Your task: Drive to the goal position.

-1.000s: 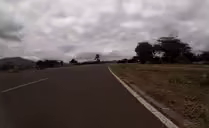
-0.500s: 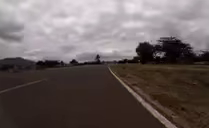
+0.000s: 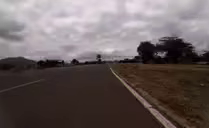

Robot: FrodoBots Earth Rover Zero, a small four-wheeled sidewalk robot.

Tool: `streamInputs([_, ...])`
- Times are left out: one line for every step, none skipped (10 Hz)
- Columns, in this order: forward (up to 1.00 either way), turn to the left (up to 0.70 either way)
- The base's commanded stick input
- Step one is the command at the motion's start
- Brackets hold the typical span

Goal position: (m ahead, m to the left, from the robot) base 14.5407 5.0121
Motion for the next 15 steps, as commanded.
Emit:
streamInputs([0.5,0.0])
streamInputs([0.5,-0.5])
streamInputs([0.5,-0.5])
streamInputs([0.5,-0.5])
streamInputs([0.5,-0.5])
streamInputs([0.5,-0.5])
streamInputs([0.5,-0.46])
streamInputs([0.5,-0.36])
streamInputs([0.5,0.0])
streamInputs([0.5,0.0])
streamInputs([0.5,0.0])
streamInputs([0.5,0.0])
streamInputs([0.5,0.0])
streamInputs([0.5,0.0])
streamInputs([0.5,0.0])
